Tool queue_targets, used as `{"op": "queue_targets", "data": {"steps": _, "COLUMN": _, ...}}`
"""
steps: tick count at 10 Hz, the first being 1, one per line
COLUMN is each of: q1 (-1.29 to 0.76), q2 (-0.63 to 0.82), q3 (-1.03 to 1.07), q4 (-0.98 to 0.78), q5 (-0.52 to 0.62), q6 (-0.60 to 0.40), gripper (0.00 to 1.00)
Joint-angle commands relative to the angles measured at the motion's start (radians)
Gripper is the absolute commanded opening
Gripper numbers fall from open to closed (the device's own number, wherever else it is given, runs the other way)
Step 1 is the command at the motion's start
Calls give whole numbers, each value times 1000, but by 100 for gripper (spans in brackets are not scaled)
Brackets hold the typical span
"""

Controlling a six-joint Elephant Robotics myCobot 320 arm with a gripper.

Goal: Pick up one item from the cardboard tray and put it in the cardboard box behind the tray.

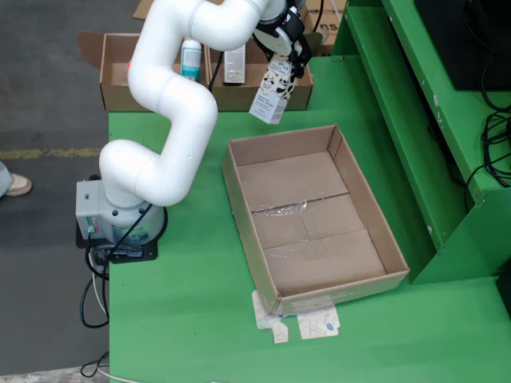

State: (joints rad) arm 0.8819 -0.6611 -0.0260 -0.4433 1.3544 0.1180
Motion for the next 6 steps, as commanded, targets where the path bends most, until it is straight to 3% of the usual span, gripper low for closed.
{"op": "queue_targets", "data": {"steps": 1, "q1": 47, "q2": -103, "q3": 26, "q4": 664, "q5": -214, "q6": -70, "gripper": 0}}
{"op": "queue_targets", "data": {"steps": 2, "q1": 116, "q2": -229, "q3": 26, "q4": 955, "q5": -401, "q6": -174, "gripper": 0}}
{"op": "queue_targets", "data": {"steps": 3, "q1": 143, "q2": -286, "q3": 26, "q4": 955, "q5": -401, "q6": -95, "gripper": 0}}
{"op": "queue_targets", "data": {"steps": 4, "q1": 162, "q2": -263, "q3": 26, "q4": 955, "q5": -401, "q6": -98, "gripper": 0}}
{"op": "queue_targets", "data": {"steps": 5, "q1": 203, "q2": -210, "q3": 26, "q4": 955, "q5": -401, "q6": -262, "gripper": 0}}
{"op": "queue_targets", "data": {"steps": 6, "q1": 238, "q2": -168, "q3": 26, "q4": 955, "q5": -401, "q6": -250, "gripper": 0}}
